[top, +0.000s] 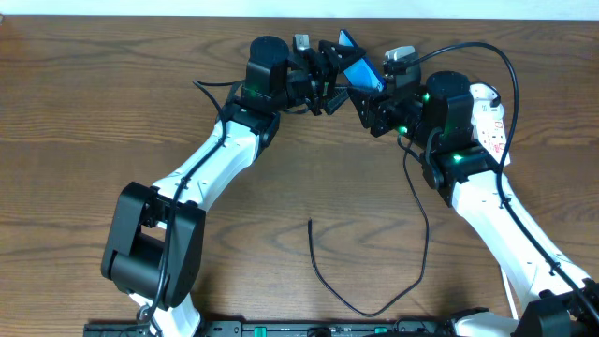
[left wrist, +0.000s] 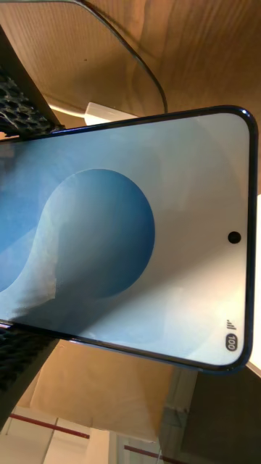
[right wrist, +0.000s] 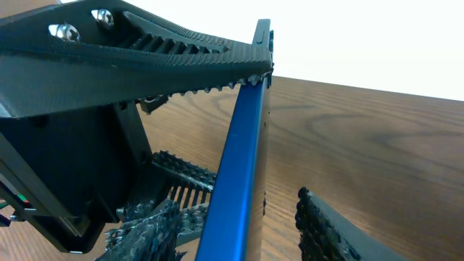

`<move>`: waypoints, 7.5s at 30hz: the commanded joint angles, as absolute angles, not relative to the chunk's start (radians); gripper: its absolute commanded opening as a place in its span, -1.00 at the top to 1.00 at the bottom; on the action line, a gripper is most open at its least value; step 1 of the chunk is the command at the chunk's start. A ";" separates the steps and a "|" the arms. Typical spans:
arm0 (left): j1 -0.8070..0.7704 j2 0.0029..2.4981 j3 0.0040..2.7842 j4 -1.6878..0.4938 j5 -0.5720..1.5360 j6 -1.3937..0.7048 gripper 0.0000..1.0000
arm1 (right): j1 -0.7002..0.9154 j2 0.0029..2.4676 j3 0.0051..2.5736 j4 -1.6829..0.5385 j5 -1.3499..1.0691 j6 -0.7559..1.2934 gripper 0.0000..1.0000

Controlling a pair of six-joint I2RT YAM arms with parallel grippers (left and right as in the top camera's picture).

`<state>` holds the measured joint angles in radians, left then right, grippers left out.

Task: Plug charger to phone and switch on socket

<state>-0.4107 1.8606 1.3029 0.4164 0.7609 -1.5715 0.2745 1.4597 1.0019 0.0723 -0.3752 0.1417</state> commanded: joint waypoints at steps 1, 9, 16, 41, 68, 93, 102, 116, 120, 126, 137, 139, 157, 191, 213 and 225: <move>-0.411 1.825 1.313 0.433 0.781 -1.573 0.86 | 0.283 1.458 1.019 0.076 -0.373 0.145 0.02; -0.411 1.825 1.313 0.432 0.781 -1.572 0.86 | 0.283 1.458 1.019 0.080 -0.373 0.145 0.33; -0.411 1.825 1.313 0.433 0.781 -1.573 0.85 | 0.283 1.458 1.019 0.080 -0.373 0.145 0.46; -0.411 1.825 1.313 0.432 0.781 -1.572 0.82 | 0.283 1.458 1.019 0.080 -0.373 0.146 0.98; -0.322 1.825 1.313 0.434 0.927 -1.570 -0.87 | 0.199 1.457 1.019 0.115 -0.364 0.187 0.98; -0.181 1.825 1.313 0.436 1.027 -1.523 -0.88 | 0.125 1.457 1.019 0.169 -0.573 1.352 0.98; -0.181 1.825 1.313 0.436 0.982 -1.523 -0.88 | 0.208 1.457 1.019 0.234 -0.557 1.571 0.98; -0.215 1.825 1.313 0.436 0.928 -1.523 -0.88 | 0.358 1.457 1.019 0.260 -0.426 1.718 0.98; -0.229 1.825 1.313 0.436 0.907 -1.523 -0.88 | 0.382 1.457 1.019 0.282 -0.416 1.731 0.98; -0.240 1.825 1.313 0.436 0.896 -1.520 -0.88 | 0.402 1.457 1.019 0.281 -0.402 1.731 0.98; -0.249 1.825 1.313 0.436 0.873 -1.520 -0.41 | 0.410 1.457 1.019 0.281 -0.394 1.732 0.98; -0.249 1.825 1.313 0.436 0.870 -1.520 -0.37 | 0.412 1.457 1.019 0.281 -0.394 1.731 0.98; -0.249 1.825 1.313 0.436 0.870 -1.509 0.40 | 0.429 1.457 1.019 0.280 -0.394 1.731 0.98; -0.247 1.825 1.313 0.436 0.862 -1.509 0.85 | 0.429 1.457 1.019 0.280 -0.394 1.731 -0.48; -0.007 1.825 1.313 0.436 1.041 -1.392 0.85 | 0.427 1.457 1.019 0.281 -0.418 1.607 -0.97; 0.156 1.825 1.313 0.436 1.436 -1.130 0.85 | 0.427 1.457 1.019 0.141 -0.417 1.234 -0.66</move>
